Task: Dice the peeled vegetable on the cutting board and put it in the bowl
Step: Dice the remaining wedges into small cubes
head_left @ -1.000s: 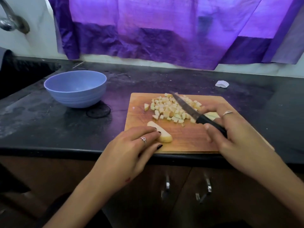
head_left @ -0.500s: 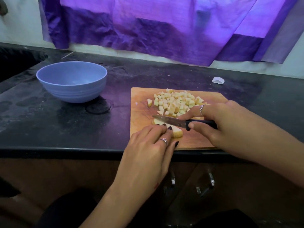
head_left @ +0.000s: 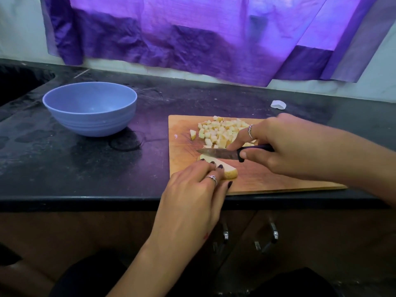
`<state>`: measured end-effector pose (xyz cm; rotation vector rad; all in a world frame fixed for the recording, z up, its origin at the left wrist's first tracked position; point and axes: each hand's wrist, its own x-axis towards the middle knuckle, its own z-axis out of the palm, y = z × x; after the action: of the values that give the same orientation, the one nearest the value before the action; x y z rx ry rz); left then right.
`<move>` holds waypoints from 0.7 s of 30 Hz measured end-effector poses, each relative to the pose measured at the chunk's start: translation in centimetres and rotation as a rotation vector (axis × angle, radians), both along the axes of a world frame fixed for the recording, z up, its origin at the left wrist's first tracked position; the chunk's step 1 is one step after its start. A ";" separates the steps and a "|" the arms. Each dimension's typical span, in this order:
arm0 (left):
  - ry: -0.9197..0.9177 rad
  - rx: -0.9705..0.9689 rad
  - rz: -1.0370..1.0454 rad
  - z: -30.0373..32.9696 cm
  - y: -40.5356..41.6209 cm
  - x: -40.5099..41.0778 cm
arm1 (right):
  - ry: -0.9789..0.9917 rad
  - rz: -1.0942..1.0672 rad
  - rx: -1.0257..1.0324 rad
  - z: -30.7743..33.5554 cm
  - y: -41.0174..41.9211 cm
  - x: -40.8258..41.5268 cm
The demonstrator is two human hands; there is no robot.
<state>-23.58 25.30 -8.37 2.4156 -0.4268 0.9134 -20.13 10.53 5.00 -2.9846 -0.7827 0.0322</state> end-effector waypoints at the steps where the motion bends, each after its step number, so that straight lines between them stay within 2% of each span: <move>1: 0.001 -0.010 0.014 0.1 -0.1 0.0 | 0.014 0.015 -0.009 0.3 0.1 0.2; 7: 0.007 -0.051 0.105 0.9 -1.0 0.0 | 0.061 0.037 -0.138 2.2 0.6 1.3; 21: 0.028 -0.119 0.117 0.6 -1.0 0.2 | 0.078 0.066 -0.087 1.4 -0.5 1.7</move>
<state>-23.40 24.34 -7.77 2.3613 -0.2166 0.9258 -18.45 9.98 6.45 -3.0159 -0.8930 0.1898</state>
